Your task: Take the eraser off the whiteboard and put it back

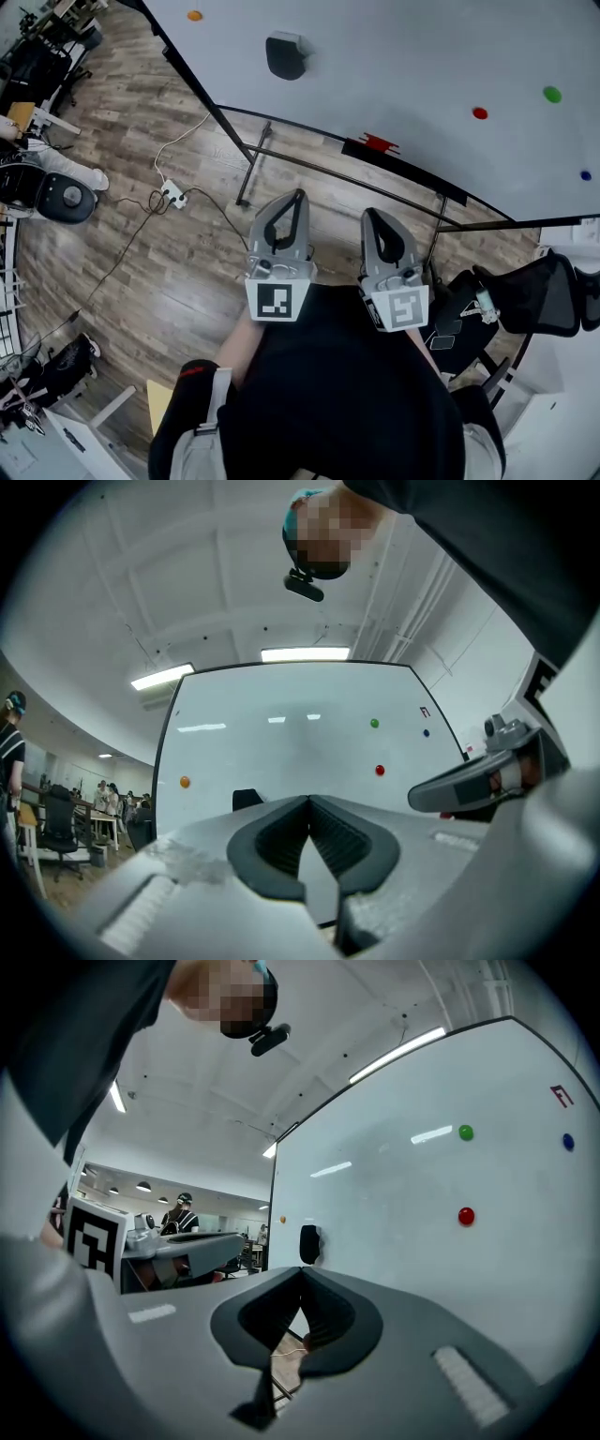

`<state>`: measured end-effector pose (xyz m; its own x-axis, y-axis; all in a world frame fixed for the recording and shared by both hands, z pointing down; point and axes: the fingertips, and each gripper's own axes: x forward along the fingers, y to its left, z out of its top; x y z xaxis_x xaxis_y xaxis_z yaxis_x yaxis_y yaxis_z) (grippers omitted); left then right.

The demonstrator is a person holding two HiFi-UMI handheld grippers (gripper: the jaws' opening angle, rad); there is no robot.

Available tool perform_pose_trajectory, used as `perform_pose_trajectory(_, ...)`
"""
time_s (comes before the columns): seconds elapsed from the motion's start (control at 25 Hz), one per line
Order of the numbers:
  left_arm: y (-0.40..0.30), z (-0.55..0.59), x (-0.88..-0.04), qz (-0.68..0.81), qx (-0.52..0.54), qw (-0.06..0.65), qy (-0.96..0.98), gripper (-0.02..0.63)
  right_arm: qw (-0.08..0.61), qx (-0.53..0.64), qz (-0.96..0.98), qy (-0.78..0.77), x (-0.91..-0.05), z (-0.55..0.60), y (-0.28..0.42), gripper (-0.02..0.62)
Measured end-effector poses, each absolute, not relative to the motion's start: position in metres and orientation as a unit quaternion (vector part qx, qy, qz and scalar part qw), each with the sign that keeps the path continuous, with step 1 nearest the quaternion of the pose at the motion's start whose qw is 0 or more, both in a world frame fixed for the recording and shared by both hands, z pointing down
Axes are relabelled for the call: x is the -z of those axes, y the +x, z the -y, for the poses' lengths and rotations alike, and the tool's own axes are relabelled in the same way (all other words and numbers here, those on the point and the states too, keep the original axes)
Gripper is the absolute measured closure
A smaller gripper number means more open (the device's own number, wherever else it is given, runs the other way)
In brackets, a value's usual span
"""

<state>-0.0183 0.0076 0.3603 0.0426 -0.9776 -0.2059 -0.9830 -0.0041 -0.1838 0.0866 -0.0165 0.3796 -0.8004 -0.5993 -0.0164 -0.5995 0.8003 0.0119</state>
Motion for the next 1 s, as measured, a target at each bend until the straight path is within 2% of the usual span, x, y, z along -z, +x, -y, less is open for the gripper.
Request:
perform_pose_trajectory(0.52, -0.094, 0.043, -0.362, -0.674, -0.016, 0.149, -0.724, 0.604, 0.015, -0.018, -0.938, -0.346, -0.380, 0.061, 0.015, 0.594)
perform_pose_trajectory(1.0, -0.119, 0.065, -0.371, -0.680, -0.022, 0.134, -0.721, 0.603, 0.000, -0.013, -0.933, -0.360, -0.390, 0.074, 0.002, 0.594)
